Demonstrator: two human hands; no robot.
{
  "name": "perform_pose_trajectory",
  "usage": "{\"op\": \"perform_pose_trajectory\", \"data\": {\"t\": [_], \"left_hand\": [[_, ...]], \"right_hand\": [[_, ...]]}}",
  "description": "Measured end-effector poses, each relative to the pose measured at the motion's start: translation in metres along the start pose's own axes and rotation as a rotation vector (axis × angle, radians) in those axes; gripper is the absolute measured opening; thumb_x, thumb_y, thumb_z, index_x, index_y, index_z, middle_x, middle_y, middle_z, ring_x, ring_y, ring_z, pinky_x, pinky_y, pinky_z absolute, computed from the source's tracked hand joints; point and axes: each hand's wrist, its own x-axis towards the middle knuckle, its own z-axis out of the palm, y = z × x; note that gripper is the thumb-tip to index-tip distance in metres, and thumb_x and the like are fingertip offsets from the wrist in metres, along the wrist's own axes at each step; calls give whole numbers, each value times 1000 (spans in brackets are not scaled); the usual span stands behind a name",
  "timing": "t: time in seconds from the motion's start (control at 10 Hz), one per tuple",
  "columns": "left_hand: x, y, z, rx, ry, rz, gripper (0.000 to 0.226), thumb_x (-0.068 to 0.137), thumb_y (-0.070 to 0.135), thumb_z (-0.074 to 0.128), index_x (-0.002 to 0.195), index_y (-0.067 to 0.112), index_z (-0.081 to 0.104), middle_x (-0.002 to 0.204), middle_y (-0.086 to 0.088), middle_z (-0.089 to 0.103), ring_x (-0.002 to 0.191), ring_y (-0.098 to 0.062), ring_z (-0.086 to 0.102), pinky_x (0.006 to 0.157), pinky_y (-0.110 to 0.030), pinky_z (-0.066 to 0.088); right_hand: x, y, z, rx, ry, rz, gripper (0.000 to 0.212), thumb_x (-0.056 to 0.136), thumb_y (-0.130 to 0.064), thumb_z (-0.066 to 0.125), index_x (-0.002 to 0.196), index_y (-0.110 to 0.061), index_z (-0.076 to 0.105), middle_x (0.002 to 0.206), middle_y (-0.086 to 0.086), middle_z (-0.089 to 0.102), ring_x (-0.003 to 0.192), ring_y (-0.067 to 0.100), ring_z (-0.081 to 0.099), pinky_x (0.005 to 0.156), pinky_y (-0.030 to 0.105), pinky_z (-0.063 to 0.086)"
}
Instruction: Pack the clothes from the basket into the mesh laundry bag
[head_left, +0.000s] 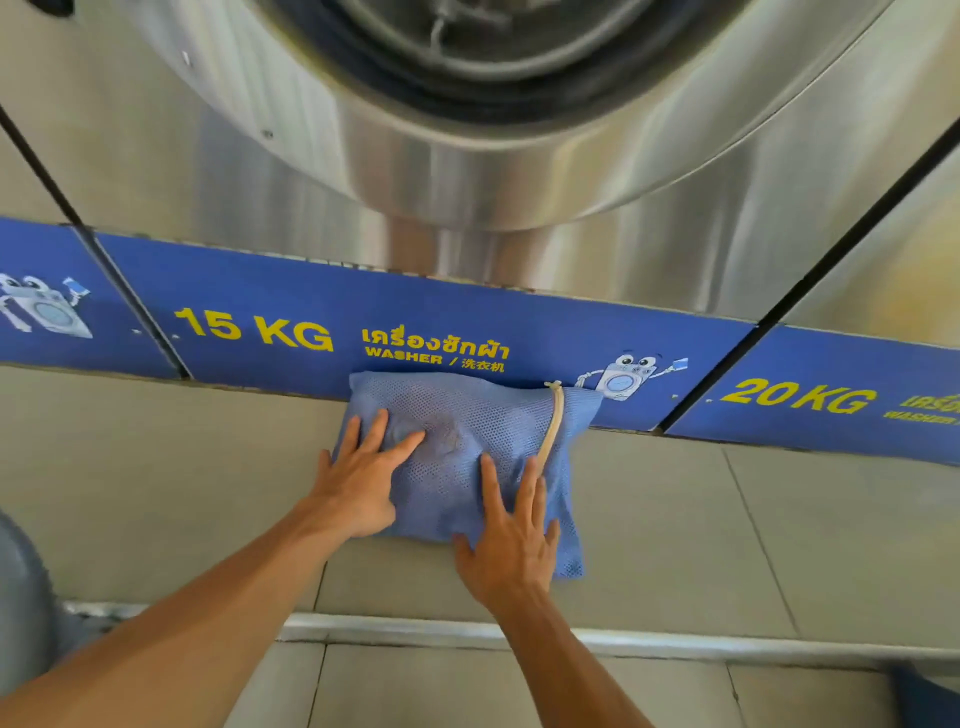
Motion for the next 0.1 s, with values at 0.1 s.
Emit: {"op": "perform_pose_trajectory", "data": {"t": [0.1], "left_hand": [[-19,14,-24,2,-47,28,98,84,13,64,156,47,5,166,0,-22,155,-29,-14,119,-58,17]], "right_hand": [[-21,-4,-36,32,-62,-1,86,85,-45,54,151,-45,-1,160,2,-29,151,26,-14,119,54,13]]}}
